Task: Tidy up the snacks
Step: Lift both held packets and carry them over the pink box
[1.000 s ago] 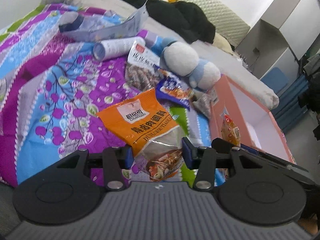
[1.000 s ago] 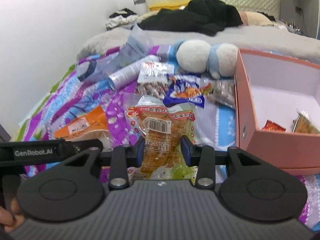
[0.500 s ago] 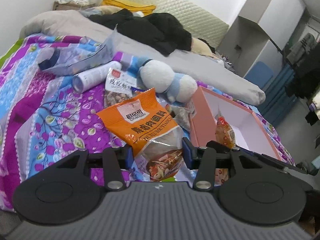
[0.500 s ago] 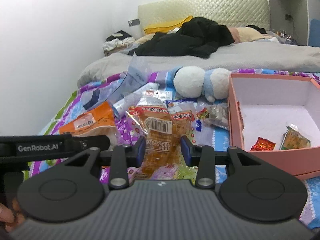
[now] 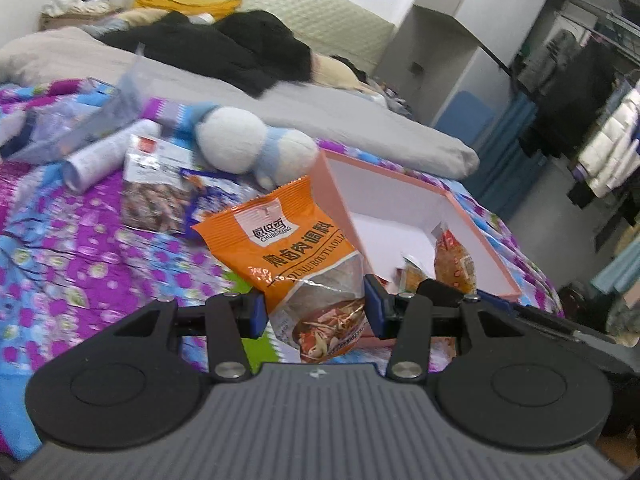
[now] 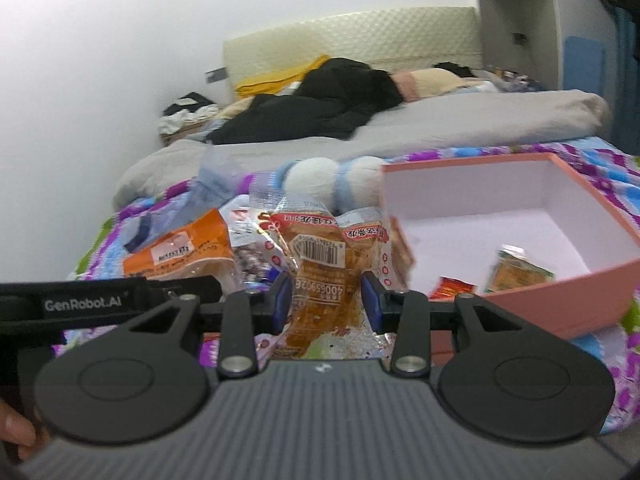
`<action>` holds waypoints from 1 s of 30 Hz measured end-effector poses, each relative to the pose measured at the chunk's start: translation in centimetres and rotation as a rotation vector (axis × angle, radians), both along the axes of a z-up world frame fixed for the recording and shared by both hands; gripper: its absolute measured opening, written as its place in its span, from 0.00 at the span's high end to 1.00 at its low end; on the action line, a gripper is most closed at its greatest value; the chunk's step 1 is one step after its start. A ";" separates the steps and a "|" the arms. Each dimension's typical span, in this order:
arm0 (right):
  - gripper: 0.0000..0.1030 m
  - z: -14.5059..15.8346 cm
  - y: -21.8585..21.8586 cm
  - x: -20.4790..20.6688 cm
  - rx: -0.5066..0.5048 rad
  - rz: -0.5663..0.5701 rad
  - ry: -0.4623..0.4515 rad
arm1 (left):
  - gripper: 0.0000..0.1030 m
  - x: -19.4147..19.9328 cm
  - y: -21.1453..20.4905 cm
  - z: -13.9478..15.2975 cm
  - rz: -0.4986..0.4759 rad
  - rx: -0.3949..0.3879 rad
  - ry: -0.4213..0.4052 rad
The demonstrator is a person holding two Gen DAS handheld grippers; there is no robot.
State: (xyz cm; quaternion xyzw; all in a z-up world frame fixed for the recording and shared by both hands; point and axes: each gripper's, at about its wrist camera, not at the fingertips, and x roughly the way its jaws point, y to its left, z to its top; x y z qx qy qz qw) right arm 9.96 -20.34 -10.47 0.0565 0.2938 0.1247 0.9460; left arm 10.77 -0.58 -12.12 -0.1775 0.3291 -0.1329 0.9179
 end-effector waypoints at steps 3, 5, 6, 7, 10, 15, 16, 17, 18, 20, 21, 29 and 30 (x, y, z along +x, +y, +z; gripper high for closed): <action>0.61 -0.3 -1.3 -0.2 -0.009 -0.037 0.009 | 0.49 0.6 -1.8 -0.2 -0.043 -0.014 0.009; 0.61 -0.4 -2.2 -0.3 -0.015 -0.065 0.007 | 0.49 1.2 -3.0 -0.3 -0.072 -0.006 0.007; 0.60 -0.5 -2.5 -0.3 -0.014 -0.075 0.009 | 0.49 1.4 -3.5 -0.3 -0.087 -0.003 0.004; 0.60 -0.6 -2.9 -0.2 -0.012 -0.088 0.011 | 0.49 1.8 -4.1 -0.2 -0.105 0.000 -0.004; 0.60 -0.5 -4.0 0.1 -0.017 -0.123 -0.004 | 0.49 2.9 -5.5 0.2 -0.136 0.015 -0.021; 0.60 0.2 -5.8 1.8 -0.029 -0.166 -0.033 | 0.49 4.8 -7.6 1.0 -0.178 0.021 -0.053; 0.60 0.2 -6.2 2.2 -0.031 -0.176 -0.036 | 0.49 5.3 -7.9 1.1 -0.184 0.021 -0.058; 0.60 0.3 -6.6 2.5 -0.030 -0.183 -0.039 | 0.49 5.7 -8.2 1.3 -0.187 0.022 -0.062; 0.60 0.3 -6.8 2.9 -0.030 -0.187 -0.040 | 0.49 6.2 -8.6 1.5 -0.196 0.024 -0.068; 0.60 0.4 -7.3 3.8 -0.033 -0.199 -0.042 | 0.49 7.3 -9.3 2.0 -0.216 0.027 -0.079; 0.60 0.4 -7.6 4.2 -0.034 -0.203 -0.044 | 0.49 7.8 -9.7 2.2 -0.232 0.026 -0.082; 0.60 1.0 -9.6 7.1 -0.048 -0.214 -0.061 | 0.49 11.8 -12.7 4.3 -0.294 0.057 -0.111; 0.60 1.0 -9.9 7.5 -0.047 -0.225 -0.055 | 0.49 12.4 -13.0 4.4 -0.306 0.064 -0.108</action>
